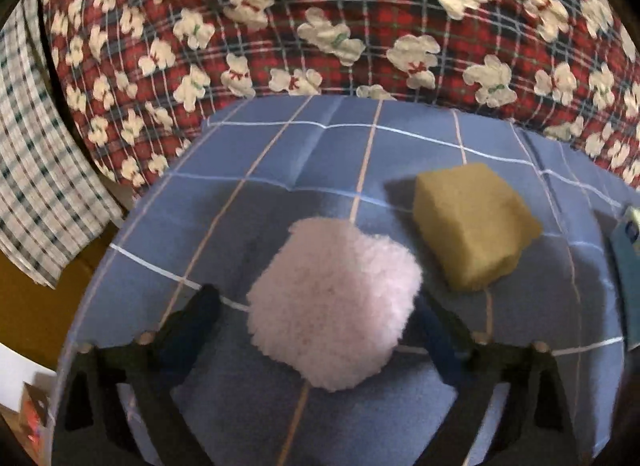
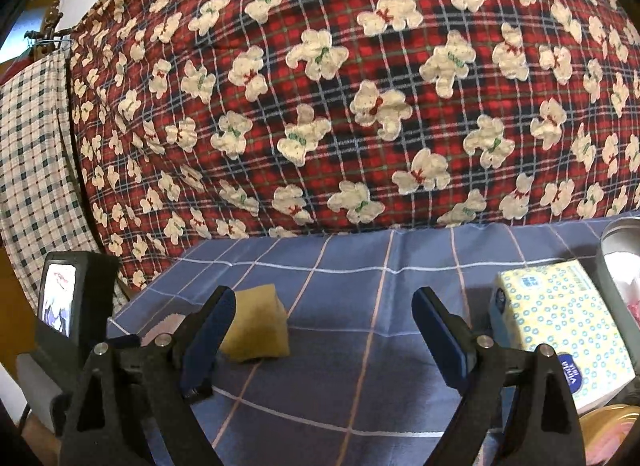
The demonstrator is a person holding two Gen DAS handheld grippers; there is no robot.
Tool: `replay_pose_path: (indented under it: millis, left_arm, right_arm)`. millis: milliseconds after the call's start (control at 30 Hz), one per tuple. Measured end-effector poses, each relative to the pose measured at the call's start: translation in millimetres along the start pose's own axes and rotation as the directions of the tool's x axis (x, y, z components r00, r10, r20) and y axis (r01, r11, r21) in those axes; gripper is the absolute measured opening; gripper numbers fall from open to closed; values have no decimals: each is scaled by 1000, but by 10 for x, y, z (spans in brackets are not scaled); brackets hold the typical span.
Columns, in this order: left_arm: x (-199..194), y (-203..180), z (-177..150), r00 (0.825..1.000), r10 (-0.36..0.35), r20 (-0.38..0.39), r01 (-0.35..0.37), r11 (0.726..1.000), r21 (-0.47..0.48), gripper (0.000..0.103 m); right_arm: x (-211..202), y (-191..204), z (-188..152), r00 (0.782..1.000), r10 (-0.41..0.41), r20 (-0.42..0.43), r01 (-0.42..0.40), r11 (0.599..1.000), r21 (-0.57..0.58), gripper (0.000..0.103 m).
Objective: Organize soft objects
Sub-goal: 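Grasp the pink fluffy ball with the left tool while the right tool grasps the tan sponge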
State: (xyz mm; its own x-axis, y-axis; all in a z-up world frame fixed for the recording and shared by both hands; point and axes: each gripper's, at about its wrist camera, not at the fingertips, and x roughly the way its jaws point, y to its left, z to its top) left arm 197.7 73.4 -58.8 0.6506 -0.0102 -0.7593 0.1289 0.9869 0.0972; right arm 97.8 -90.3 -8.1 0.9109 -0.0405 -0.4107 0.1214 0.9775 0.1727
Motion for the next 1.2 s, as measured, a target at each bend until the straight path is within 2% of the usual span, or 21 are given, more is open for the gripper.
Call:
replay_pose_path:
  millis: [33, 67, 133, 200, 267, 333, 467, 567, 700, 800, 867, 967, 1033, 1200]
  left_arm:
    - [10, 26, 1, 1000, -13, -4, 13, 1000, -16, 71]
    - [19, 59, -2, 999, -37, -9, 37, 999, -34, 60]
    - [30, 88, -8, 996, -90, -14, 89, 995, -51, 55]
    - [40, 116, -13, 992, -124, -12, 123, 990, -71, 41]
    - [-5, 165, -24, 988, -154, 14, 155, 983, -101, 41]
    - [-67, 226, -31, 988, -149, 49, 154, 980, -127, 41]
    - [-242, 363, -67, 988, -73, 134, 97, 979, -181, 41]
    - [-322, 516, -37, 982, -34, 183, 76, 971, -228, 41]
    - [-358, 672, -22, 977, -36, 211, 95, 957, -274, 41]
    - [-344, 661, -21, 979, -30, 203, 85, 959, -269, 41]
    - [-342, 632, -21, 979, -36, 201, 89, 962, -260, 41]
    - [-363, 590, -24, 978, -20, 208, 72, 967, -244, 41]
    - [-372, 579, -33, 977, -10, 214, 62, 969, -239, 41]
    - [-398, 511, -41, 969, -20, 247, 72, 976, -204, 41]
  right_arm:
    - [34, 1, -1, 1000, 7, -19, -7, 1000, 2, 92]
    - [64, 5, -3, 999, 11, -35, -10, 1000, 1, 92]
    - [140, 23, -9, 997, 20, -69, -20, 1000, 2, 92]
    - [215, 60, -12, 995, 37, -96, -37, 999, 3, 92]
    - [306, 137, -15, 990, 58, -131, -60, 998, -12, 92]
    - [408, 222, -22, 983, 68, -171, -75, 997, -35, 92]
    - [716, 429, -29, 960, 73, -271, -99, 992, -82, 92]
    - [934, 556, -46, 944, 50, -325, -95, 988, -125, 92]
    - [1215, 644, -77, 913, 19, -407, -84, 986, -143, 92]
    - [1310, 655, -104, 894, 20, -448, -88, 987, -131, 90]
    - [1293, 637, -100, 895, 43, -445, -106, 987, -117, 60]
    - [1271, 601, -95, 896, 51, -441, -107, 989, -103, 59]
    - [1200, 564, -84, 905, 73, -419, -118, 989, -84, 59]
    - [776, 408, -44, 949, 116, -293, -134, 990, -44, 59]
